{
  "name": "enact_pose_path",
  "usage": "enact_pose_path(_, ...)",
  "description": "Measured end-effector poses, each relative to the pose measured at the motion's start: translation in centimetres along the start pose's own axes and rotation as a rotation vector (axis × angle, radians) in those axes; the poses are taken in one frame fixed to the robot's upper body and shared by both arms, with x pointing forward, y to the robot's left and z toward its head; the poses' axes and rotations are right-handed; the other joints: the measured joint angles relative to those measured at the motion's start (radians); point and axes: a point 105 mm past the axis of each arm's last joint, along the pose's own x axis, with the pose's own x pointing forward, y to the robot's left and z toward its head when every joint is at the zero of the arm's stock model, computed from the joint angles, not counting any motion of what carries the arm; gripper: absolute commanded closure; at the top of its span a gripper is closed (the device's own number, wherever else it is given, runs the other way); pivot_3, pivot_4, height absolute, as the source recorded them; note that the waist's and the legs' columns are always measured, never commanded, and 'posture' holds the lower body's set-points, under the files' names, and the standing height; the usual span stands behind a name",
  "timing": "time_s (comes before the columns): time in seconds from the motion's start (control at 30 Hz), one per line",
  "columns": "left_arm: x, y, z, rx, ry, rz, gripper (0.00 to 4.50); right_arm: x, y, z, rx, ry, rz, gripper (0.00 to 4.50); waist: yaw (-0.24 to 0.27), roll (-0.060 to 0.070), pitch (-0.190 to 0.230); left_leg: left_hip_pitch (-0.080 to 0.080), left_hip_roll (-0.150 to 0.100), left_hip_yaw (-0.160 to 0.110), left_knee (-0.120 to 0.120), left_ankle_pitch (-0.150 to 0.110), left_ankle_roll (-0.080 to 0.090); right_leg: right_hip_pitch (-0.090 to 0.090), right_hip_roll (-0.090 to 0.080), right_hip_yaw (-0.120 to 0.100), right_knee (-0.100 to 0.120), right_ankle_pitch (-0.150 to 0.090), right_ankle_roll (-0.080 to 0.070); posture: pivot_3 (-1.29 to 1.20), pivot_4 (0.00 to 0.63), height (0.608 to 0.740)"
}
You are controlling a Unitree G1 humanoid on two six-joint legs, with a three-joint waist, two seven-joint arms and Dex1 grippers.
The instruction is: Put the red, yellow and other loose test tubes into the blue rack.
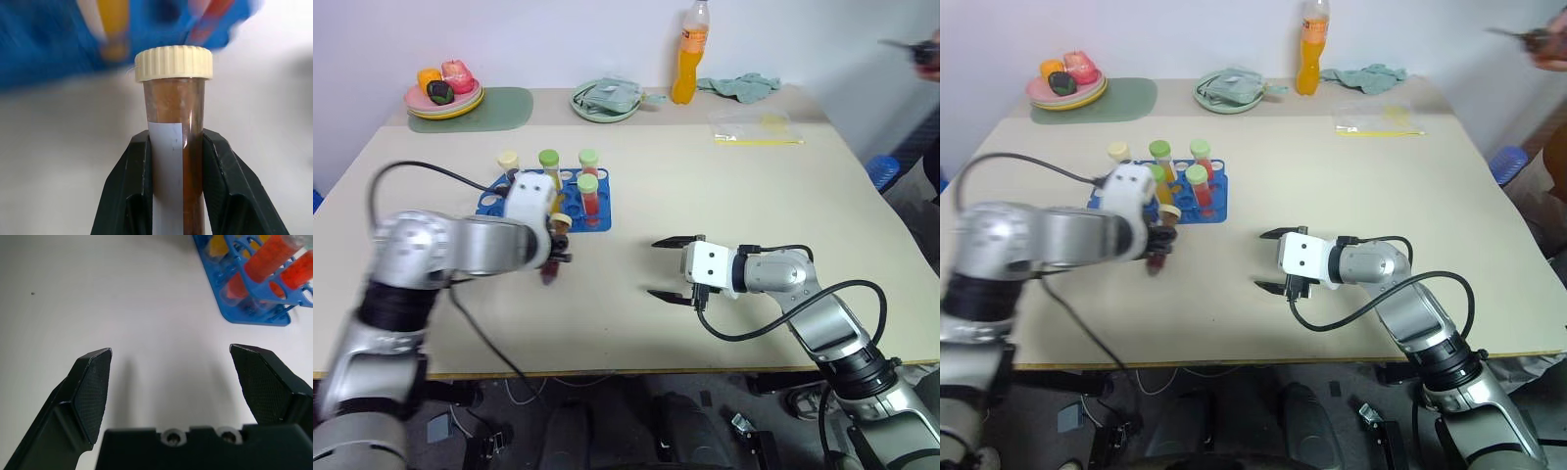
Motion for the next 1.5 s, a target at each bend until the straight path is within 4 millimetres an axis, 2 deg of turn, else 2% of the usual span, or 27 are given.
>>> enact_pose_path(0.03, -1.1, 1.4, -0.5, 0.044, -0.051, 0.045, 3.74, 0.1, -0.3, 0.3, 0.014, -0.017, -0.015, 0.2, -0.003, 0.001, 0.0, 0.0, 0.0, 0.001, -0.001, 0.0, 0.0, 0.0, 0.0, 0.0, 0.0, 0.0, 0.0, 0.0, 0.15, 0.74)
enact_pose_path(0.07, -1.4, 2.4, -1.1, 0.05, -0.062, 0.07, 3.74, 0.0, -0.4, 0.4, 0.024, -0.025, -0.024, 0.2, -0.002, 0.003, 0.0, 0.002, 0.0, 0.001, -0.001, 0.0, 0.0, 0.001, 0.0, 0.001, 0.0, 0.0, 0.0, 0.0, 0.15, 0.74)
enact_pose_path(0.13, -1.3, 4.4, -1.9, -0.089, -0.166, 0.067, 3.74, 0.1, -0.6, 0.5, 0.05, -0.044, -0.038, 0.2, 0.008, 0.004, 0.0, 0.003, 0.0, 0.001, -0.001, -0.002, 0.004, 0.002, 0.0, 0.001, 0.0, -0.002, -0.003, 0.0, 0.15, 0.74)
enact_pose_path(0.2, -1.1, 6.2, -0.5, -0.276, -0.403, 0.092, 3.74, 0.7, -0.5, 1.2, 0.083, -0.088, -0.048, 0.2, 0.024, 0.001, 0.001, 0.001, 0.0, -0.001, 0.001, -0.002, 0.004, 0.003, 0.0, -0.001, -0.002, -0.002, -0.004, 0.0, 0.15, 0.74)
enact_pose_path(0.23, -1.2, 7.3, 0.0, -0.304, -0.485, 0.151, 3.74, 1.1, -0.3, 1.6, 0.102, -0.113, -0.047, 0.2, 0.028, -0.001, 0.0, 0.0, 0.0, -0.001, 0.001, -0.002, 0.004, 0.003, 0.0, -0.001, -0.002, -0.002, -0.004, 0.0, 0.15, 0.74)
enact_pose_path(0.3, -2.0, 10.2, 0.9, -0.211, -0.625, 0.365, 3.74, 1.6, -0.2, 2.0, 0.132, -0.139, -0.05, 0.2, 0.029, -0.003, -0.001, 0.0, 0.0, 0.0, 0.002, -0.003, 0.005, 0.003, 0.0, 0.0, -0.003, -0.002, -0.004, 0.0, 0.15, 0.74)
enact_pose_path(0.33, -2.1, 10.9, 1.5, -0.114, -0.688, 0.455, 3.74, 1.6, -0.2, 1.9, 0.143, -0.139, -0.059, 0.2, 0.034, -0.002, -0.001, 0.0, -0.001, 0.0, 0.002, -0.003, 0.005, 0.003, -0.001, 0.0, -0.004, -0.002, -0.004, 0.0, 0.15, 0.74)
enact_pose_path(0.4, -1.6, 10.8, 3.2, -0.01, -0.837, 0.548, 3.74, 2.3, -0.1, 2.3, 0.165, -0.157, -0.069, 0.2, 0.044, -0.002, -0.001, -0.001, -0.002, 0.0, 0.002, -0.003, 0.005, 0.004, -0.001, 0.0, -0.005, -0.002, -0.004, 0.0, 0.15, 0.74)
enact_pose_path(0.47, 0.1, 9.5, 4.0, 0.041, -0.939, 0.552, 3.74, 3.1, 0.4, 3.0, 0.177, -0.184, -0.052, 0.2, 0.042, -0.002, -0.002, -0.001, -0.002, 0.0, 0.002, -0.003, 0.006, 0.004, -0.002, 0.0, -0.005, 0.0, -0.001, 0.0, 0.15, 0.74)
enact_pose_path(0.6, 3.6, 8.1, 3.1, 0.089, -0.955, 0.47, 3.74, 3.2, 0.4, 2.9, 0.192, -0.179, -0.06, 0.2, 0.025, -0.003, -0.002, -0.002, -0.001, 0.001, 0.002, -0.004, 0.007, 0.0, -0.001, 0.0, -0.003, 0.001, 0.001, 0.0, 0.15, 0.74)
enact_pose_path(0.73, 5.6, 7.4, 2.4, 0.079, -0.957, 0.377, 3.74, 2.9, 0.2, 2.5, 0.187, -0.161, -0.07, 0.2, 0.009, -0.002, -0.002, -0.002, 0.0, 0.0, 0.002, -0.004, 0.007, 0.0, 0.0, -0.001, -0.001, 0.001, 0.001, 0.0, 0.15, 0.74)
enact_pose_path(1.1, 7.2, 6.8, 2.2, 0.099, -0.948, 0.32, 3.74, 2.3, 0.5, 2.1, 0.195, -0.136, -0.094, 0.2, 0.011, -0.003, -0.002, -0.002, 0.0, 0.0, 0.002, -0.004, 0.008, 0.001, -0.001, -0.001, 0.0, 0.001, 0.001, 0.0, 0.15, 0.74)
enact_pose_path(1.5, 7.6, 6.9, 2.0, 0.119, -0.941, 0.349, 3.74, 2.0, 0.6, 1.4, 0.195, -0.11, -0.092, 0.2, 0.011, -0.003, -0.002, -0.002, 0.0, -0.001, 0.002, -0.004, 0.008, 0.001, 0.0, -0.001, 0.0, 0.001, 0.001, 0.0, 0.15, 0.74)
